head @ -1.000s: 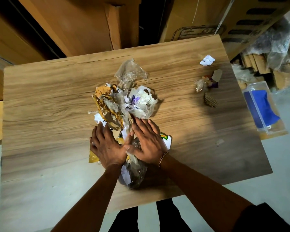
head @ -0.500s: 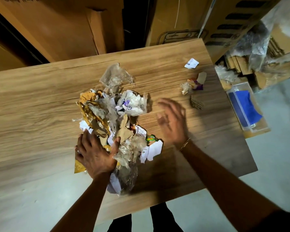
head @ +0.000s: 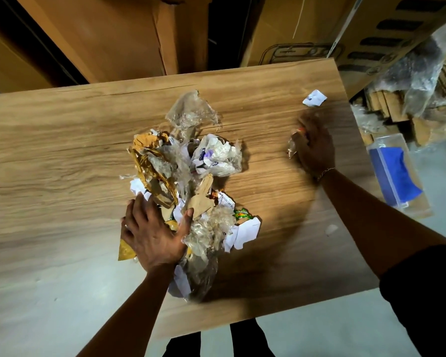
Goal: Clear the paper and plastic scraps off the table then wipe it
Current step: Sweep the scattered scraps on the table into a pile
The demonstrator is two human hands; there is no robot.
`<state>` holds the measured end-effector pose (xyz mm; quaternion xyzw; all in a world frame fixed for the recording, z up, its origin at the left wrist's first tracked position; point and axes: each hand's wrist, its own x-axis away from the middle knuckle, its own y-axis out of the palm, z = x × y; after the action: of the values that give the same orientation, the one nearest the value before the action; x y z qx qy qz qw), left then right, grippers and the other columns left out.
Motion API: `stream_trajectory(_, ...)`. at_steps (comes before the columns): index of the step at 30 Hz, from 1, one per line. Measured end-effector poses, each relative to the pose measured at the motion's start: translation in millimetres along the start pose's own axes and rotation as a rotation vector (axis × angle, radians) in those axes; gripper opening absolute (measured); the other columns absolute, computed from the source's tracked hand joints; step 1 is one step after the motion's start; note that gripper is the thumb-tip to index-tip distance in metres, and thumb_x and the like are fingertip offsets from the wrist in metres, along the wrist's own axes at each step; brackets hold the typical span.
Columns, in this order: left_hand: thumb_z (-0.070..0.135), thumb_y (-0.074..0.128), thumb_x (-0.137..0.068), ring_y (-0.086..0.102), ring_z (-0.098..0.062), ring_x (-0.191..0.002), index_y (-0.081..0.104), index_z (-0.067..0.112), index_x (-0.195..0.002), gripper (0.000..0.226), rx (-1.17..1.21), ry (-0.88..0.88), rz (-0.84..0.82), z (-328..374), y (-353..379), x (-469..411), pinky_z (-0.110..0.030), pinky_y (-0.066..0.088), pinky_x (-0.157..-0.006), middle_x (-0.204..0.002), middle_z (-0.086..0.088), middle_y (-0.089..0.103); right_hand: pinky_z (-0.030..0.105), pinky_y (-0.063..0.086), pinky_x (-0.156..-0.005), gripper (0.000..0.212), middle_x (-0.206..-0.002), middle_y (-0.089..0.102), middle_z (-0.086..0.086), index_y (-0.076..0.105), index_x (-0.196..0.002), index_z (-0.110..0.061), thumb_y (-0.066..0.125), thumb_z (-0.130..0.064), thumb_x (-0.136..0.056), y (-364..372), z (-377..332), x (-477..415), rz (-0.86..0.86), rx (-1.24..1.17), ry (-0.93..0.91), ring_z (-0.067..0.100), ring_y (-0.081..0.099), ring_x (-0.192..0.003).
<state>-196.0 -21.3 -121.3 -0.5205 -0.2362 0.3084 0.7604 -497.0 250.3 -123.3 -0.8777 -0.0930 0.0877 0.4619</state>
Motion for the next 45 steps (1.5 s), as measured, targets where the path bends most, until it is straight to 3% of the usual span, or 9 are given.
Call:
stream_trajectory(7,0.08,0.047,-0.083,0.031,-0.036,-0.149,0.039,0.013,-0.147,0.093,0.003,-0.005,-0.008,1,-2,0,-0.062,0.027,-0.117,-0.159,-0.015,0.04,0.044,0.041,-0.115,0.044,-0.15,0.055,0.009,0.064,-0.132,-0.012,0.052,-0.035,-0.097,42,-47,53,-0.109,-0.002,-0.172,0.03,0.044,-0.145)
stream_trajectory(13,0.081,0.047,-0.083,0.032,-0.036,-0.148,0.037,0.014,-0.147,0.093,0.013,-0.004,-0.015,1,-3,0,-0.063,0.029,-0.116,-0.159,-0.015,0.04,0.04,0.038,-0.117,0.048,-0.155,0.05,0.001,0.061,-0.136,-0.019,0.043,-0.045,-0.101,62,-94,103,-0.15,-0.034,-0.162,0.021,0.04,-0.148)
stream_trajectory(19,0.083,0.045,-0.083,0.035,-0.038,-0.147,0.032,0.016,-0.147,0.093,0.026,0.008,-0.011,3,-6,0,-0.063,0.029,-0.116,-0.157,-0.017,0.043,0.048,0.05,-0.093,0.034,-0.116,0.066,0.003,0.063,-0.107,-0.015,0.042,-0.041,-0.103,76,-138,135,-0.14,-0.183,-0.14,0.026,0.061,-0.11)
stream_trajectory(25,0.085,0.039,-0.083,0.037,-0.039,-0.147,0.034,0.014,-0.147,0.096,0.016,0.015,-0.039,0,-6,-1,-0.063,0.031,-0.115,-0.157,-0.019,0.044,0.046,0.047,-0.091,0.031,-0.098,0.055,-0.01,0.059,-0.095,-0.012,0.046,-0.039,-0.102,79,-167,150,-0.166,-0.313,-0.129,0.012,0.051,-0.096)
stream_trajectory(28,0.086,0.038,-0.081,0.039,-0.041,-0.146,0.033,0.014,-0.147,0.098,0.031,0.027,-0.05,-1,-5,-2,-0.064,0.032,-0.114,-0.156,-0.02,0.045,0.046,0.046,-0.095,0.035,-0.104,0.058,-0.002,0.059,-0.101,-0.014,0.047,-0.047,-0.099,84,-175,161,-0.224,-0.264,-0.132,0.018,0.053,-0.102)
stream_trajectory(31,0.089,0.037,-0.078,0.036,-0.04,-0.148,0.033,0.013,-0.149,0.104,0.049,0.027,-0.073,-1,-6,-2,-0.064,0.029,-0.115,-0.158,-0.02,0.043,0.038,0.031,-0.119,0.058,-0.142,0.059,0.01,0.058,-0.136,-0.013,0.039,-0.056,-0.101,86,-178,175,-0.22,-0.149,-0.18,0.025,0.05,-0.134)
stream_trajectory(35,0.094,0.022,-0.078,0.034,-0.039,-0.15,0.034,0.012,-0.149,0.109,0.074,0.028,-0.094,-2,-7,-2,-0.064,0.028,-0.115,-0.16,-0.019,0.041,0.04,0.017,-0.124,0.101,-0.144,0.058,0.016,0.054,-0.141,-0.005,0.005,-0.079,-0.094,81,-183,181,-0.344,0.051,-0.24,0.032,0.048,-0.139)
stream_trajectory(38,0.1,0.01,-0.076,0.035,-0.041,-0.149,0.034,0.011,-0.148,0.117,0.086,0.024,-0.102,0,-10,-3,-0.065,0.027,-0.115,-0.159,-0.021,0.041,0.046,0.019,-0.122,0.1,-0.134,0.062,0.014,0.052,-0.138,-0.006,0.007,-0.083,-0.091,83,-178,185,-0.358,0.184,-0.316,0.033,0.05,-0.133)
stream_trajectory(45,0.1,0.016,-0.076,0.035,-0.04,-0.149,0.032,0.013,-0.149,0.115,0.065,-0.009,-0.129,4,-11,-3,-0.066,0.029,-0.116,-0.158,-0.02,0.043,0.05,0.032,-0.116,0.088,-0.119,0.065,0.007,0.053,-0.129,-0.012,0.016,-0.082,-0.092,86,-175,187,-0.334,0.142,-0.33,0.029,0.054,-0.118)
